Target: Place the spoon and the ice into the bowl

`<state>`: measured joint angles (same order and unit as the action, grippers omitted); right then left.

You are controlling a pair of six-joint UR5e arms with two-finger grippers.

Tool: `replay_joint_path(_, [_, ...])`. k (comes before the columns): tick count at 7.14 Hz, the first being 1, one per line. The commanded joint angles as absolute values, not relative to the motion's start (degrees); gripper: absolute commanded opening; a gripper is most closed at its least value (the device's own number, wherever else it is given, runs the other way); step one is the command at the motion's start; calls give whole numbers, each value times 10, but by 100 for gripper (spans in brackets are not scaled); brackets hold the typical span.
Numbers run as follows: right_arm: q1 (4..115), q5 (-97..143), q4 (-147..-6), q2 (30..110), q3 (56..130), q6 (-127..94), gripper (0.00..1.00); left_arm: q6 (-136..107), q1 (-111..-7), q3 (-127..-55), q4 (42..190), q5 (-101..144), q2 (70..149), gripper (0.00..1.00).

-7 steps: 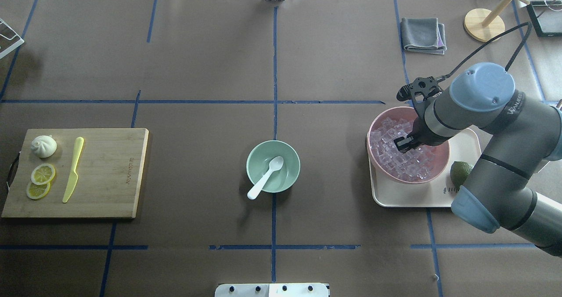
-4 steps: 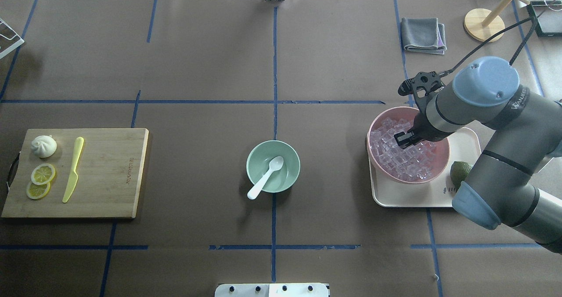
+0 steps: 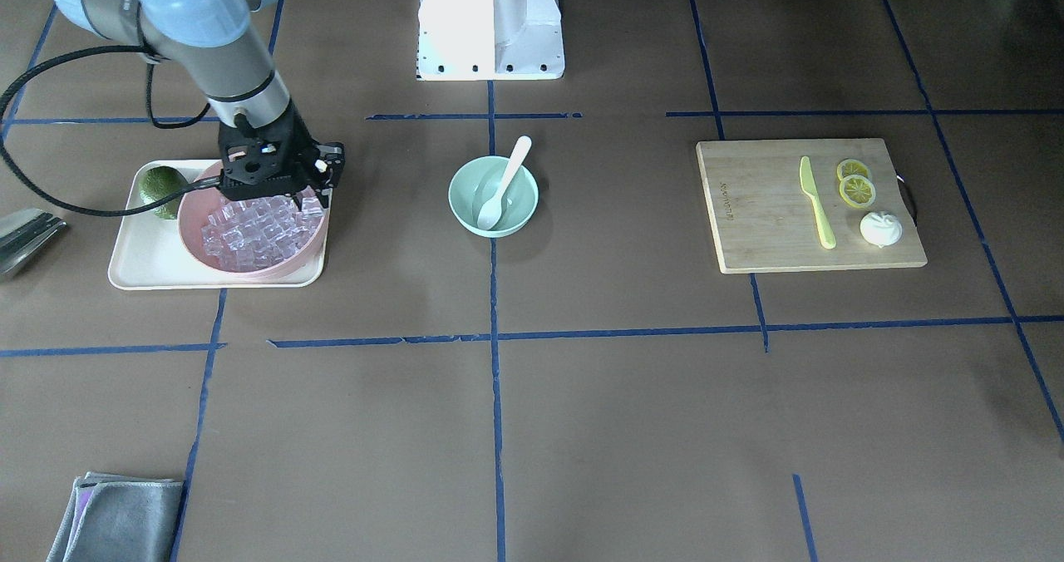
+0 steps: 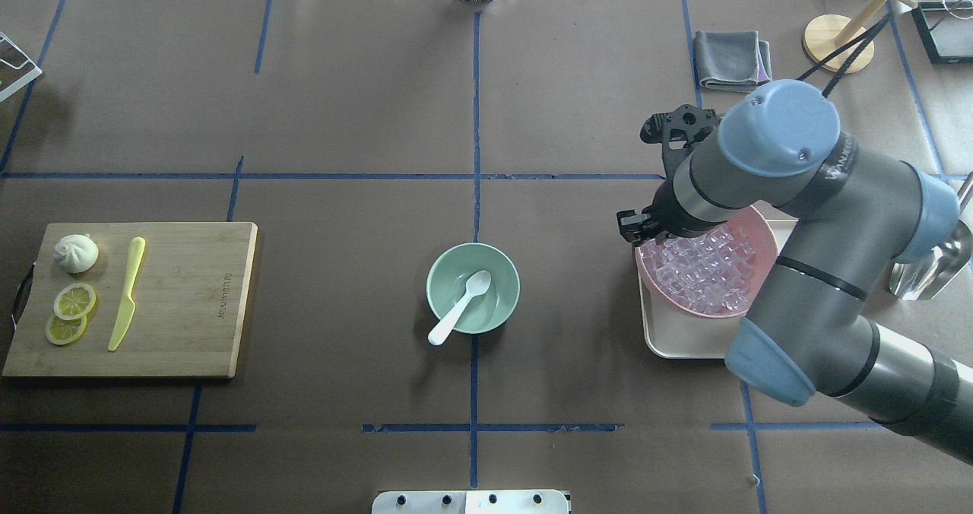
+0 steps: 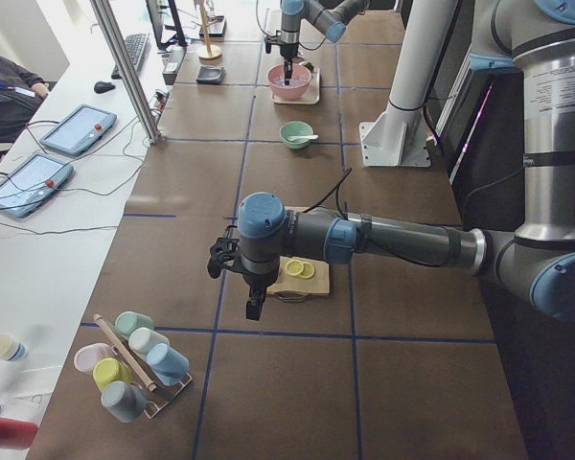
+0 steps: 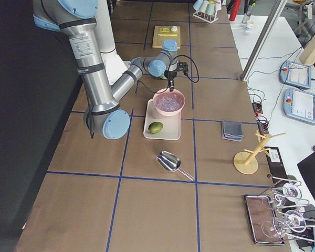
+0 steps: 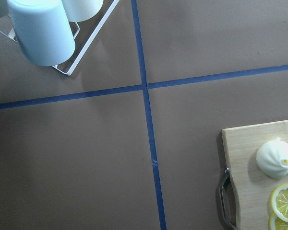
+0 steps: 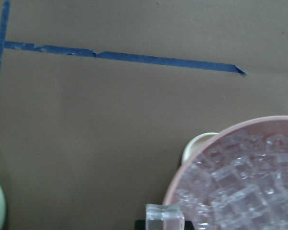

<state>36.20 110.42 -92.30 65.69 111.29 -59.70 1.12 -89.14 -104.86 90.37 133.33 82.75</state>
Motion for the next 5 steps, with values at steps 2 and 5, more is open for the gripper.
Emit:
replay_joint_path(2, [273,1018,-990,501,1042,-753,2,11,-891,-1049,903,1333,829,100])
replay_joint_path(5, [228,970,-986,412,913,-913,4,11,-891,-1044,904,1373,827,100])
